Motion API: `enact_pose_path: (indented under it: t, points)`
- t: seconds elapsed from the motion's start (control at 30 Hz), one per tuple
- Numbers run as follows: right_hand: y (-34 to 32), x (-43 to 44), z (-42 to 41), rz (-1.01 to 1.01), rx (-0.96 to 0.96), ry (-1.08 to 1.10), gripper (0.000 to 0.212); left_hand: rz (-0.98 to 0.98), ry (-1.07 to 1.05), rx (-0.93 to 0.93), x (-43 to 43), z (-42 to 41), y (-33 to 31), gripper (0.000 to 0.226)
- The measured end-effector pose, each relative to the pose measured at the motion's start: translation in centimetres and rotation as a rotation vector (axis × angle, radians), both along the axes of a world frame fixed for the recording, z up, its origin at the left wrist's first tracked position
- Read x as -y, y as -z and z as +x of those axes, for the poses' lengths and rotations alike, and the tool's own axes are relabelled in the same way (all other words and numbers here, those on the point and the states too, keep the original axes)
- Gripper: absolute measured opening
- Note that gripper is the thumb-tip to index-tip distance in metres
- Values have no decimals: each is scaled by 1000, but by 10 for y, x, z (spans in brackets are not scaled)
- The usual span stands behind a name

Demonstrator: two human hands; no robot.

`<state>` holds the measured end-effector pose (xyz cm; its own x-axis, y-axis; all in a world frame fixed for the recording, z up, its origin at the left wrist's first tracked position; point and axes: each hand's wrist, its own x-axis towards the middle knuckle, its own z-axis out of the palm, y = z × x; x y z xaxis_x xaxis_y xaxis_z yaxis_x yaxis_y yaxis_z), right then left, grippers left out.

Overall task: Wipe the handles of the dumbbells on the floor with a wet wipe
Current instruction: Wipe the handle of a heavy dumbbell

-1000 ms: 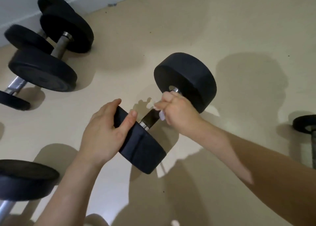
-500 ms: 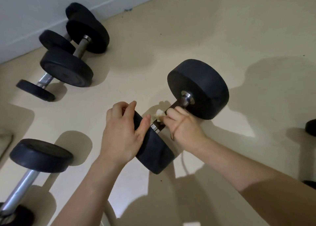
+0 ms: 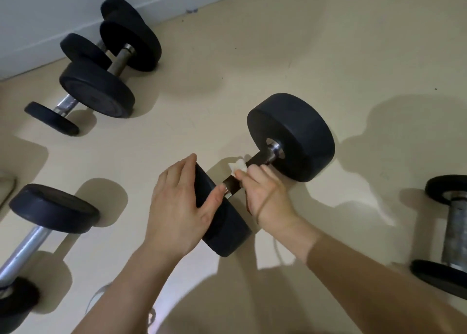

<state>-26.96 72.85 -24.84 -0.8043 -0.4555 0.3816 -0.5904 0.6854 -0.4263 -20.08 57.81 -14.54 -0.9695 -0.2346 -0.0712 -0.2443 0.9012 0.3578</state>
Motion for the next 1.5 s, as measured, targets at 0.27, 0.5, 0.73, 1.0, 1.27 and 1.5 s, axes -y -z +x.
enact_pose_path:
  t: [0.27,0.5,0.73,1.0,1.27,1.5]
  points:
    - [-9,-5,20,-18,71,74,24,177,-57,145,1,-1,2,107]
    - [-7,-29,0,153,103,215,44,-91,110,125,-13,20,3,118]
    - [-22,-48,-1,172,68,214,36,-136,263,96,-22,43,3,114]
    - [-30,-62,5,337,22,174,25,56,325,93,-20,46,-3,115]
    - [-42,-80,27,461,2,141,32,72,424,40,-28,55,-10,85]
    - [-32,-71,59,393,79,108,32,309,514,42,-28,47,-8,73]
